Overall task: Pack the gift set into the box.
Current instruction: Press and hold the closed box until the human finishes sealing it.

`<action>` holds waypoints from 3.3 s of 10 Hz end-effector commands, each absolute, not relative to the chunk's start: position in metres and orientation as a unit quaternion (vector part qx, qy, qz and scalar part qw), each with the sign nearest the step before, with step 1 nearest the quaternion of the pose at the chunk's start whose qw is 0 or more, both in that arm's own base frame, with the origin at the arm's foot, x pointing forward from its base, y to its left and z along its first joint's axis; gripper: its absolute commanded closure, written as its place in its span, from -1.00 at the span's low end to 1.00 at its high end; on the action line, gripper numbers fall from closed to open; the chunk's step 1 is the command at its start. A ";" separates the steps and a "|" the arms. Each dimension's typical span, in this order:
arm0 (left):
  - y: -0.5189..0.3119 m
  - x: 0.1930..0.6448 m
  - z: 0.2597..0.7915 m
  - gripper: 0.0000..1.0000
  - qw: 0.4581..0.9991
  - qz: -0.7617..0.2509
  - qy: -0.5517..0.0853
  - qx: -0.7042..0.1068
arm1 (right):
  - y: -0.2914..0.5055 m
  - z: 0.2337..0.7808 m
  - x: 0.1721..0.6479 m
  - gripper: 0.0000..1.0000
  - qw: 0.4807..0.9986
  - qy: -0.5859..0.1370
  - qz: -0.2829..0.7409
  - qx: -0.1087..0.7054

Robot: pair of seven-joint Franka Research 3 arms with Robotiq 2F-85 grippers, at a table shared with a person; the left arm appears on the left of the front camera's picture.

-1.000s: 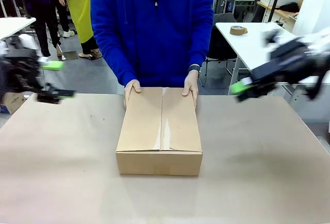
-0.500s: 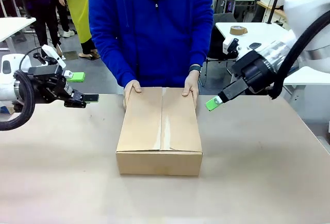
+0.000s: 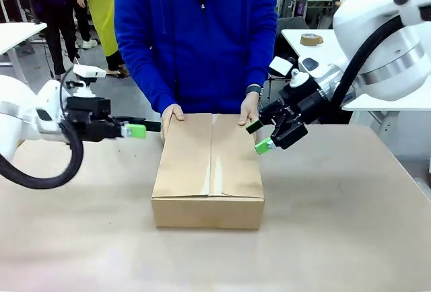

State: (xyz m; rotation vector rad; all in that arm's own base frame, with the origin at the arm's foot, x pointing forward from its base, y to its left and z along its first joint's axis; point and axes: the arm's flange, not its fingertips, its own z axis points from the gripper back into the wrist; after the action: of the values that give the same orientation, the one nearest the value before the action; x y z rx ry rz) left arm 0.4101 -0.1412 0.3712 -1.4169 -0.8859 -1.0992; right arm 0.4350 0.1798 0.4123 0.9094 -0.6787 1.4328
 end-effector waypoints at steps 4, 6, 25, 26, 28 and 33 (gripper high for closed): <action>-0.151 0.417 0.359 -0.96 0.481 -0.555 -0.454 -0.504 | 0.176 0.393 0.447 -1.00 0.561 -0.375 0.622 0.397; -0.151 0.417 0.359 -0.96 0.481 -0.555 -0.454 -0.504 | 0.176 0.393 0.447 -1.00 0.561 -0.375 0.622 0.397; -0.198 0.459 0.302 -0.96 0.536 -0.607 -0.451 -0.375 | 0.205 0.293 0.473 -1.00 0.577 -0.401 0.577 0.416; -0.198 0.459 0.302 -0.96 0.536 -0.607 -0.451 -0.375 | 0.205 0.293 0.473 -1.00 0.577 -0.401 0.577 0.416; -0.198 0.459 0.302 -0.96 0.536 -0.607 -0.451 -0.375 | 0.205 0.293 0.473 -1.00 0.577 -0.401 0.577 0.416; -0.198 0.459 0.302 -0.96 0.536 -0.607 -0.451 -0.375 | 0.205 0.293 0.473 -1.00 0.577 -0.401 0.577 0.416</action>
State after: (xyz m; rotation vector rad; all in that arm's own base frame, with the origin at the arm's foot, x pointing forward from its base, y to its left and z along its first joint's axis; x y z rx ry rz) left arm 0.4602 -0.1985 0.3042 -0.9007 -1.0761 -1.4526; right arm 0.4741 0.2056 0.2964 0.9858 -0.9246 1.3339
